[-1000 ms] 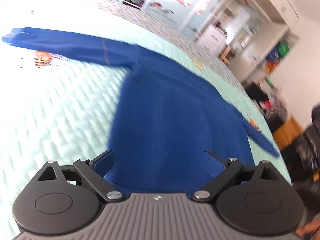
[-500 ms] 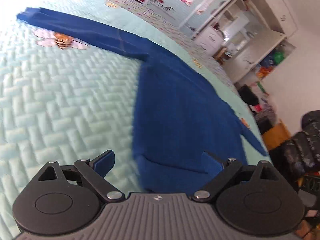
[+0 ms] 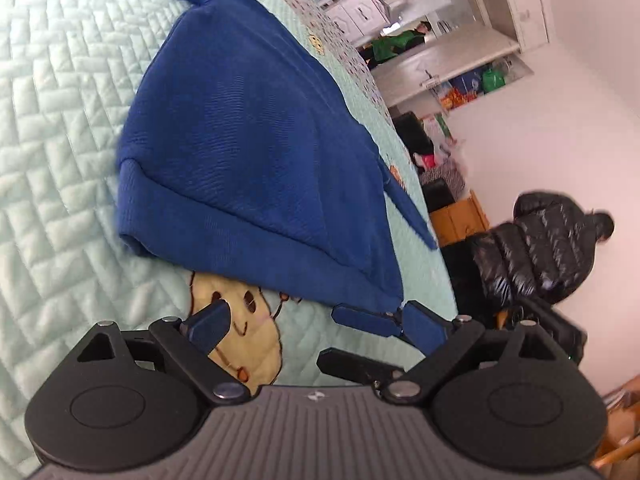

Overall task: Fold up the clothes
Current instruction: 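Move both grippers to the ribbed hem of the sweatshirt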

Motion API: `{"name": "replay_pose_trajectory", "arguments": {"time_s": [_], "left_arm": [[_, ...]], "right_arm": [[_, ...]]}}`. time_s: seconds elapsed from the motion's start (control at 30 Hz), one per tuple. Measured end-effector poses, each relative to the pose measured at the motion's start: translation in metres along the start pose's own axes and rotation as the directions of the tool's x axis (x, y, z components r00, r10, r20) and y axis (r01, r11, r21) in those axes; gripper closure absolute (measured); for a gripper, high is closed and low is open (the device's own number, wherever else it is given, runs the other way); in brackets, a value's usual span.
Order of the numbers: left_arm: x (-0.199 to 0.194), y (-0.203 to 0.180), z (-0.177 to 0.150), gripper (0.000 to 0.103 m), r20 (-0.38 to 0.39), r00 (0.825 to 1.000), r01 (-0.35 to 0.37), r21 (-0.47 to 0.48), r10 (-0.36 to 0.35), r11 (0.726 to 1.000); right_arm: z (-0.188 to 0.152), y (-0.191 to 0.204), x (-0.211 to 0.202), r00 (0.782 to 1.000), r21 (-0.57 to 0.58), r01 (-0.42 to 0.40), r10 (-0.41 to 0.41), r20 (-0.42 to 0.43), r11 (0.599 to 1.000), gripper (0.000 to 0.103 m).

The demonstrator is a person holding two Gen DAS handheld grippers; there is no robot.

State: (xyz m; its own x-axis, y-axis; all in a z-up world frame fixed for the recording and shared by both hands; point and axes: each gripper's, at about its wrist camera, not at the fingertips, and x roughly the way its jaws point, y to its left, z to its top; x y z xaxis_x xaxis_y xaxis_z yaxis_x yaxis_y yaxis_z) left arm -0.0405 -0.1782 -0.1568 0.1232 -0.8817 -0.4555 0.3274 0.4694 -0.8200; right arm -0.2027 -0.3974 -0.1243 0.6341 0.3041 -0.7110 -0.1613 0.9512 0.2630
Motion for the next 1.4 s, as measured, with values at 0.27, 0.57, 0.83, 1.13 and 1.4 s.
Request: {"name": "replay_pose_trajectory", "arguments": {"time_s": [0.27,0.57,0.83,1.13,1.4], "left_arm": [[0.012,0.006,0.006,0.007,0.002,0.999,0.05,-0.105,-0.05,0.993],[0.007,-0.001,0.016,0.007,0.021,0.996,0.09,-0.12,-0.088,0.989],[0.013,-0.007,0.025,0.006,0.039,0.995,0.09,-0.111,-0.087,0.99],[0.016,-0.002,0.031,0.006,0.048,0.995,0.096,-0.124,-0.091,0.988],[0.017,-0.006,0.036,0.006,0.059,0.993,0.109,-0.125,-0.102,0.986]], "right_arm": [[-0.001,0.006,0.007,1.0,-0.048,-0.008,0.009,0.017,0.999,0.031],[-0.007,0.013,0.013,1.0,-0.054,-0.021,0.022,0.01,0.998,0.03],[-0.006,0.019,0.015,1.0,-0.085,-0.012,0.013,0.012,0.996,0.028],[-0.004,0.025,0.02,0.999,-0.111,-0.038,0.038,0.001,0.993,0.028],[-0.001,0.029,0.018,0.998,-0.135,-0.027,0.034,0.049,0.99,0.027]]}}
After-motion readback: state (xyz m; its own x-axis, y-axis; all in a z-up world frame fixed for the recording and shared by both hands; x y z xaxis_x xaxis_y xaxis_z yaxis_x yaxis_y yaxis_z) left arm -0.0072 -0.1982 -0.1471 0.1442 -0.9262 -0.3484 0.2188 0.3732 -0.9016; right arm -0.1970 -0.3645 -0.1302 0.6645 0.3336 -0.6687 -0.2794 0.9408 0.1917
